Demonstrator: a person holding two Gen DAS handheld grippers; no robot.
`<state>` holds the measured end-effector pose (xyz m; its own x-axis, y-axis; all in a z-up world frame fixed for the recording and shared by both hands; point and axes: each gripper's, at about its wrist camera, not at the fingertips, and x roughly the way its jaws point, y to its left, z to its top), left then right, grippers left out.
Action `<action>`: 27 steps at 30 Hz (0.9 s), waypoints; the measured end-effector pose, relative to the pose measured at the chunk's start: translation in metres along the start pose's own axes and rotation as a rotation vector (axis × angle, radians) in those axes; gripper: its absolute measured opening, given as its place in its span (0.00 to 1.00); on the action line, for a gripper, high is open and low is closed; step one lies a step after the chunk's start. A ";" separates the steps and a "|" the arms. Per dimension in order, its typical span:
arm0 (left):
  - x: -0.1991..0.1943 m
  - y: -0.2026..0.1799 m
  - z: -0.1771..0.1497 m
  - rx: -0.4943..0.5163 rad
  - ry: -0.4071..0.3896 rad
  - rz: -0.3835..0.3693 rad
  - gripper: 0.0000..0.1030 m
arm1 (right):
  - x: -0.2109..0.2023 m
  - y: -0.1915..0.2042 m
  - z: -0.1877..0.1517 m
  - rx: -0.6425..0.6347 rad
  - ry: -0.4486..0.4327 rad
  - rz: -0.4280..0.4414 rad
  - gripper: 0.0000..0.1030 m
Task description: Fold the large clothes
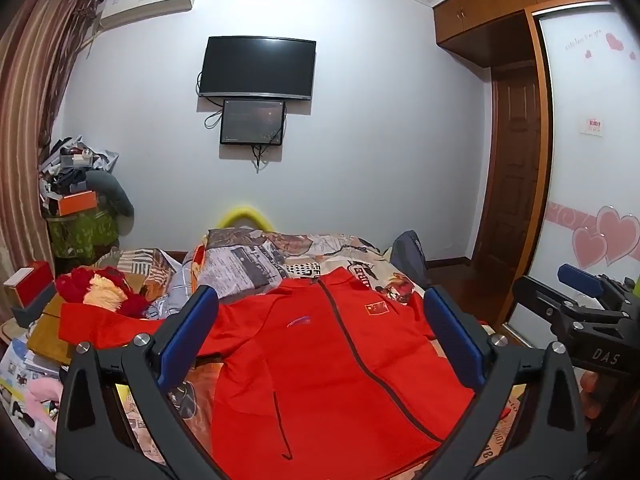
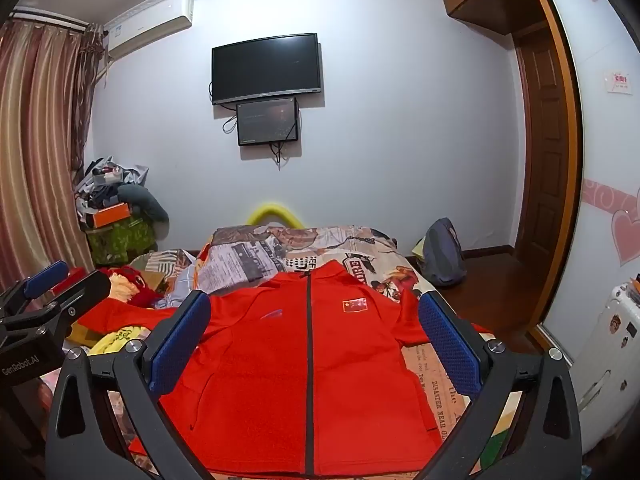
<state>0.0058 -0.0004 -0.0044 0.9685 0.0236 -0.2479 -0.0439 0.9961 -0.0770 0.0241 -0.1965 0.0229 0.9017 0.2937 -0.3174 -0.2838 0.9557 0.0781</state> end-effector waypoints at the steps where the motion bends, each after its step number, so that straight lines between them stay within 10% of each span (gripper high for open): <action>1: 0.000 0.001 -0.001 -0.001 -0.002 0.001 1.00 | 0.000 0.000 -0.001 0.001 0.000 0.001 1.00; 27: 0.000 -0.006 0.000 0.004 0.004 0.004 1.00 | 0.001 0.001 -0.002 0.003 0.003 0.003 1.00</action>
<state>0.0064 -0.0059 -0.0035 0.9672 0.0273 -0.2524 -0.0471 0.9963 -0.0725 0.0242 -0.1948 0.0203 0.8998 0.2964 -0.3203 -0.2854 0.9549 0.0820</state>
